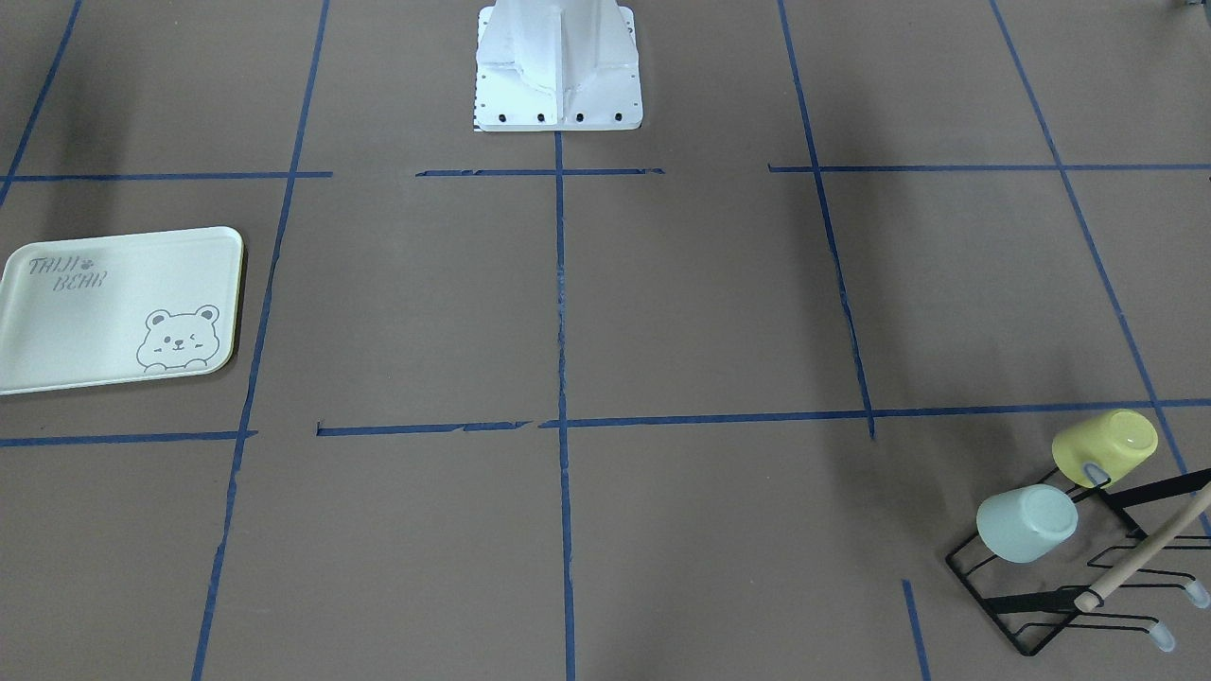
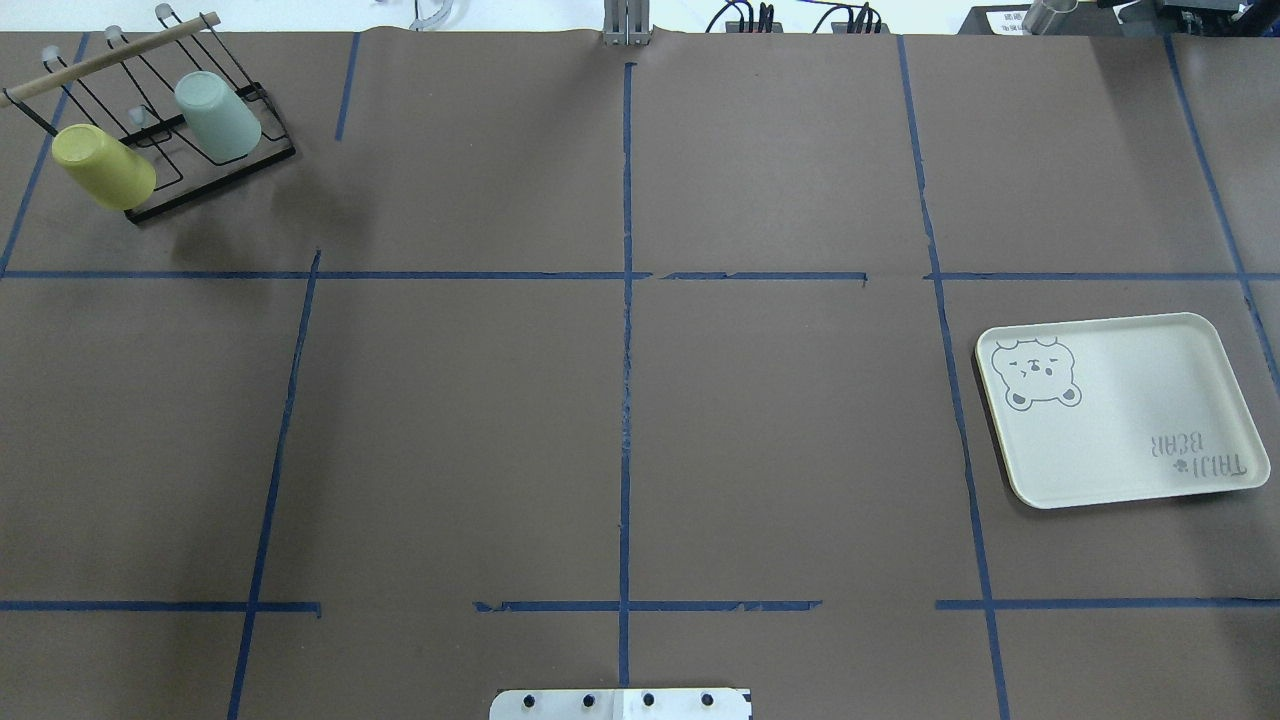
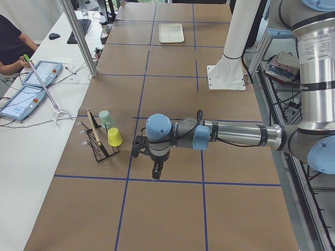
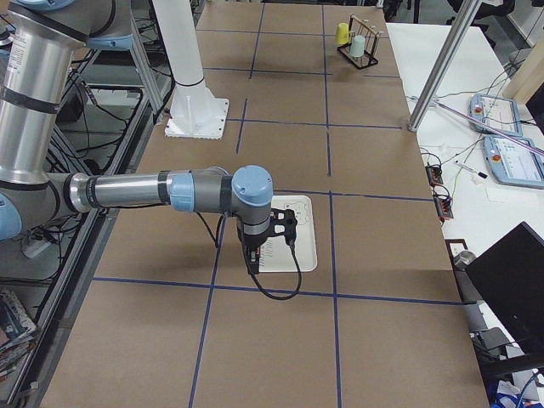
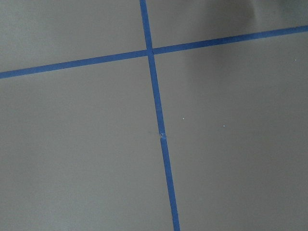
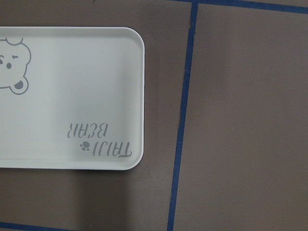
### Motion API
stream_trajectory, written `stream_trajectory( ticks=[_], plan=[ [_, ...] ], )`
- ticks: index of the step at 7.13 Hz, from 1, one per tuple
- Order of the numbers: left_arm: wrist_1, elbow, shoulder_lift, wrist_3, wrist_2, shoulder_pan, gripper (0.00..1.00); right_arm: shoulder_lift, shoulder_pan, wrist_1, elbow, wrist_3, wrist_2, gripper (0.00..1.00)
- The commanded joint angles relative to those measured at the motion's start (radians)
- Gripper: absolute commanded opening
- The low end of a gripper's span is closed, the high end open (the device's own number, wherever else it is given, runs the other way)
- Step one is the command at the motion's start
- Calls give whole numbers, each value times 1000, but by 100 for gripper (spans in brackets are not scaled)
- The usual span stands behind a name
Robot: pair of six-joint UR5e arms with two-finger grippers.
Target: Left arm grabs green cup and hands to right arm on tray
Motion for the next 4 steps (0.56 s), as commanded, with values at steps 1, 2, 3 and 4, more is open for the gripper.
stream_trajectory(
  ticks=[1,2,3,4],
  plan=[
    [-10,-20,12,17,0,-2,100,0,-2,2,-4,3,3,100],
    [-2,-8,4,19,0,8,100,0,0,2,-4,-1,5,100],
    [-2,-8,12,19,0,8,100,0,-2,0,-9,3,5,100],
    [-2,-6,13,19,0,6,100,0,-14,5,-11,0,5,100]
  ],
)
